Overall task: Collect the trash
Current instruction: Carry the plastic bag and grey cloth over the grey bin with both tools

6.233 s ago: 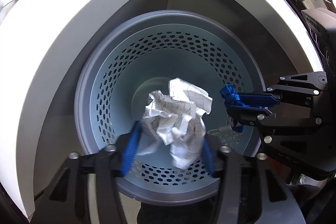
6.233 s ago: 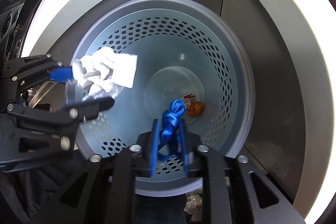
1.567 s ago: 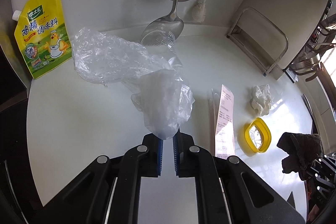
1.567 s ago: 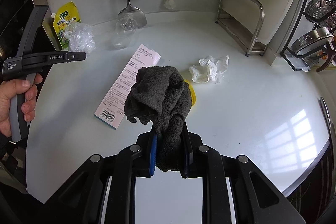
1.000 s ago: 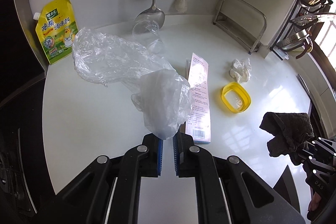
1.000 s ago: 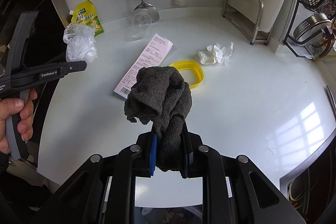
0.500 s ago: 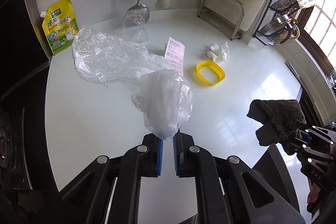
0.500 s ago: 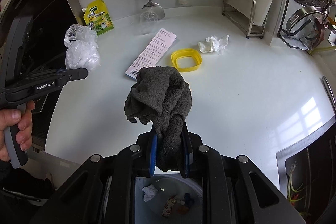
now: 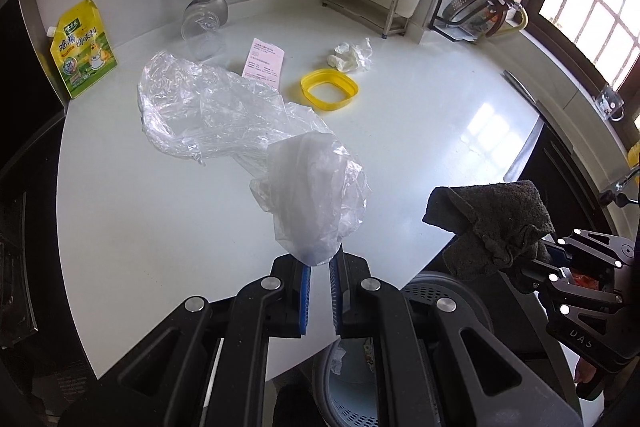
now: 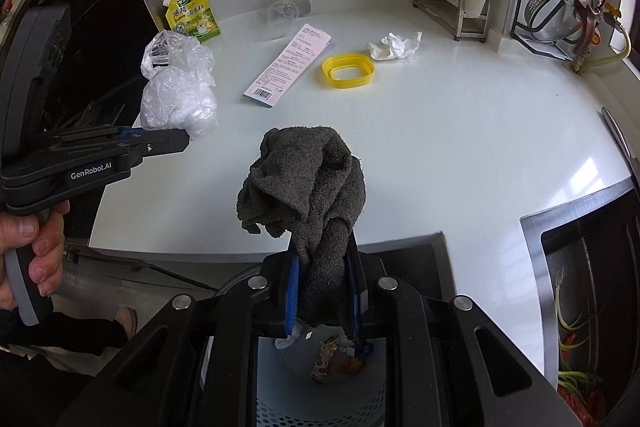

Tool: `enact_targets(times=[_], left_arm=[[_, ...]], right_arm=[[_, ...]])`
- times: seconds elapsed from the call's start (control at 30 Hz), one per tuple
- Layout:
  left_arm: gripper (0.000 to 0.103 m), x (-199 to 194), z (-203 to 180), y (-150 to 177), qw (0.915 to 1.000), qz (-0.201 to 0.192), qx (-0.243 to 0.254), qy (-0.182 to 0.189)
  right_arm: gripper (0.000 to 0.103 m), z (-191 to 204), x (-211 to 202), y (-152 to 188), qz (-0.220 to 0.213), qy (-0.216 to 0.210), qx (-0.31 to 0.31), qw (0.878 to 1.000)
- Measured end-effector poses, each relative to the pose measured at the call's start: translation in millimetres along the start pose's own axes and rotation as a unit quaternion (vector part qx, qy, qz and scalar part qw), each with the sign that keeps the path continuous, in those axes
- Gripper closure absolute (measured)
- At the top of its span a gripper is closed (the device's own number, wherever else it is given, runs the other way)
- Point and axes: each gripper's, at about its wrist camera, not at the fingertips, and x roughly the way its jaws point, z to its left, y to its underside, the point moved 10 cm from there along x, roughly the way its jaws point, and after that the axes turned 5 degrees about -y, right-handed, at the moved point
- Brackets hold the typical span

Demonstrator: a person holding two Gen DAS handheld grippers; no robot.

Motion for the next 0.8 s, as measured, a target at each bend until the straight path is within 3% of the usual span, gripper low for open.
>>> enact_targets(times=[0.53,0.8], left_arm=[[0.094,1.8,-36.3,40.1,0.9990,0.027,0.028,0.024],[0.094,2.5,-62.4,57.7,0.9955,0.037,0.072,0.049]], right_arm=[[0.084,-11.0,-14.2,54.9,0.019,0.005,0.029,0.999],[0.084,-13.3,-17.9,75.1,0.027,0.006,0.036,0.999]])
